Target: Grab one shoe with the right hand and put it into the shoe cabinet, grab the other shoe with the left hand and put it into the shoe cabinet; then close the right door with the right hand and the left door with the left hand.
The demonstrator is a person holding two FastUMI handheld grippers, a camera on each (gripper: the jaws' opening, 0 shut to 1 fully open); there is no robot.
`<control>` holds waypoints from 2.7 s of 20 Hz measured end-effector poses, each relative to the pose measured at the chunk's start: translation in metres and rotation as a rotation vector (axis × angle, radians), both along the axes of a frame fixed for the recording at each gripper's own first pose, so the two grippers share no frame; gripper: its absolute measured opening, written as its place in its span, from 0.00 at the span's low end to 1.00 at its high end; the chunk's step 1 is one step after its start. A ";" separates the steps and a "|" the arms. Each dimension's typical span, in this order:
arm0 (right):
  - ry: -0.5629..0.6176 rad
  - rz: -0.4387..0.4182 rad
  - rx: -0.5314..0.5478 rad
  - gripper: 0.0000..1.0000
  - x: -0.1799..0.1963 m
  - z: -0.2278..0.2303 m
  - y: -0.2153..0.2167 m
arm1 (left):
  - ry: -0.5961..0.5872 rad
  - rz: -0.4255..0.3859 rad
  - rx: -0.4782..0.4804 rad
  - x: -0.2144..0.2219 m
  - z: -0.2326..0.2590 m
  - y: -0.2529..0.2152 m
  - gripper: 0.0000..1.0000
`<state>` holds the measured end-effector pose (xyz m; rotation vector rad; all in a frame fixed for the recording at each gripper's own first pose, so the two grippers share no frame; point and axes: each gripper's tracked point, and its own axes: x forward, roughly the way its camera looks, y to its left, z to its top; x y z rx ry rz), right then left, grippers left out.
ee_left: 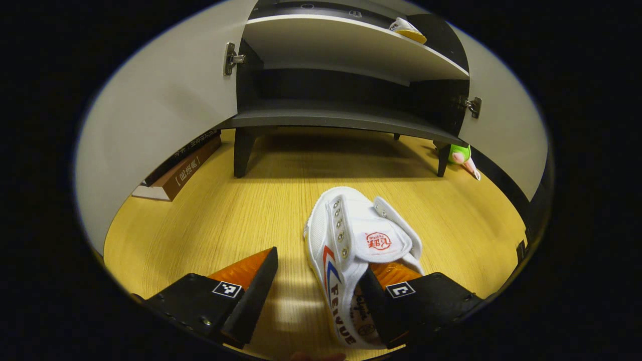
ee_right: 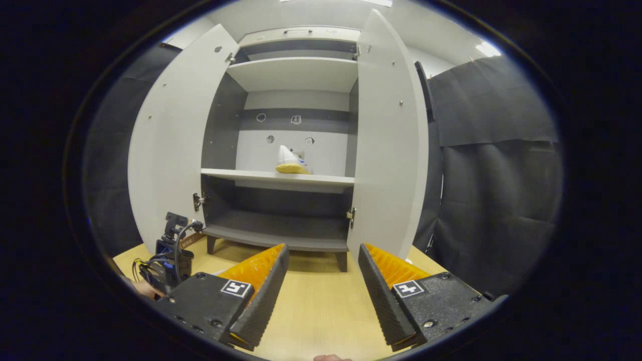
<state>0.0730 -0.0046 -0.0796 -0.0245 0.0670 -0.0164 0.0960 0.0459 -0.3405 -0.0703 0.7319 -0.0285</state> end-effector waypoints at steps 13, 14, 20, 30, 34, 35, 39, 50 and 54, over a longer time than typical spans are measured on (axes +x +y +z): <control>0.051 0.019 -0.018 0.88 0.016 -0.017 0.009 | -0.071 0.128 -0.038 0.015 -0.001 0.004 0.12; 0.052 0.019 -0.019 0.88 0.016 -0.018 0.008 | -0.063 0.135 -0.046 0.017 -0.006 0.005 0.04; 0.052 0.025 -0.026 0.89 0.015 -0.018 0.008 | -0.084 0.170 0.001 -0.003 0.020 0.011 0.00; 0.038 0.094 -0.001 0.88 0.018 -0.021 0.031 | -0.271 0.134 -0.034 -0.054 0.210 -0.009 0.00; 0.017 0.118 -0.017 0.88 0.016 -0.015 0.037 | -0.374 0.159 -0.054 0.012 0.298 0.001 0.00; 0.014 0.122 -0.017 0.88 0.015 -0.014 0.037 | -0.393 0.171 -0.048 0.033 0.317 0.007 0.00; 0.013 0.121 -0.004 0.88 0.011 -0.012 0.034 | -0.400 0.172 -0.004 0.129 0.352 0.025 0.00; 0.040 0.078 -0.017 0.88 0.004 -0.019 0.015 | -0.103 0.225 0.016 0.298 0.321 0.037 0.00; 0.066 0.054 -0.001 0.89 0.006 -0.028 0.005 | -0.004 0.245 0.061 0.316 0.294 0.048 0.00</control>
